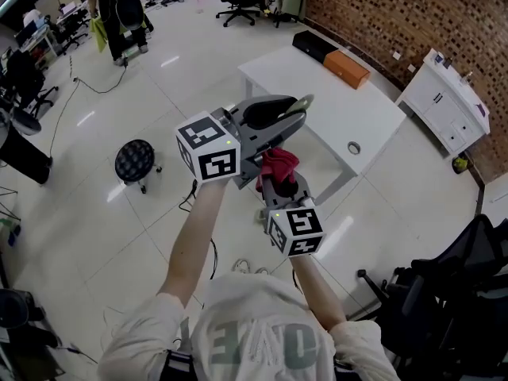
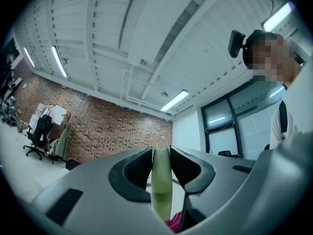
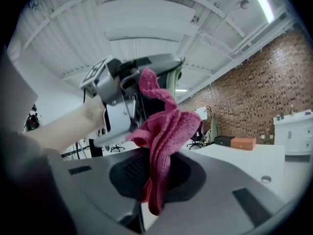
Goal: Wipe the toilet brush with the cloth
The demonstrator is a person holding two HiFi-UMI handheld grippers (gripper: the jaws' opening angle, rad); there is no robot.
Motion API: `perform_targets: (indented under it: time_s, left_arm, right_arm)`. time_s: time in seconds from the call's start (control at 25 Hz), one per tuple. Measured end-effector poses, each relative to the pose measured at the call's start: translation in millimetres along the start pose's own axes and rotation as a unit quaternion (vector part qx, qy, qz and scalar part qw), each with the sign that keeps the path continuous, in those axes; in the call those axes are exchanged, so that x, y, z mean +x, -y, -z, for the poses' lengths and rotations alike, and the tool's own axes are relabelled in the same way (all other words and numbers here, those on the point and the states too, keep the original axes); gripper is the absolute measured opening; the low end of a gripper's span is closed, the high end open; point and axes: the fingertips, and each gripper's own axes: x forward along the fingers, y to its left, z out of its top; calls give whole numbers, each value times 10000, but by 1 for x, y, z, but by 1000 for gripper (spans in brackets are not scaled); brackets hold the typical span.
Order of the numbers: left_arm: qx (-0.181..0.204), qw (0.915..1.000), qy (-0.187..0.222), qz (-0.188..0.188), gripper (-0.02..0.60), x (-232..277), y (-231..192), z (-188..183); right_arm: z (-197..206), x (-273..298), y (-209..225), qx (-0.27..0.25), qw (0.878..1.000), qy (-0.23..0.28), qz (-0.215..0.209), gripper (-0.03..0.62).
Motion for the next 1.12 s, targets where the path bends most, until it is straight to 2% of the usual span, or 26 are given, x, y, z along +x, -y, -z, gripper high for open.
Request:
perform_targets:
  time_s: [0.16, 0.32, 0.44, 0.56, 0.72, 0.8, 0.88, 1.0, 1.12]
  left_arm:
    - [14, 10000, -43, 18, 121, 1, -4, 5]
    - [143, 9998, -58, 159, 121, 2, -3, 7]
    - [87, 9996, 33, 254, 121, -1, -2, 9]
    - [-1, 9995, 93, 296, 121, 0, -7, 10]
    - [-198, 9979, 328, 520, 121, -6, -19, 8]
    - [-190, 9957, 410, 811, 121, -13, -21, 6]
    - [-77, 9923, 519, 1121, 121, -20, -20, 5]
    - [20, 9870, 702, 1448, 121, -29, -18, 6]
    - [-55, 9852, 707, 1563, 121, -29, -24, 15]
  right_arm:
    - [-34, 2, 3, 30, 9995, 318, 4, 32]
    - [-54, 3, 7, 6, 9983, 589, 7, 32]
    - [-63, 3, 3, -36, 9975, 698, -69, 32]
    - [-59, 3, 1, -144, 9978, 637, -143, 32]
    - [-29, -12, -1, -205, 9982, 493, -288, 32]
    - [-10, -24, 16, 76, 9990, 448, -34, 32]
    - [10, -31, 48, 287, 9983, 283, 416, 32]
    - [29, -34, 95, 271, 9949, 10, 976, 32]
    - [33, -37, 126, 181, 9918, -74, 1261, 32]
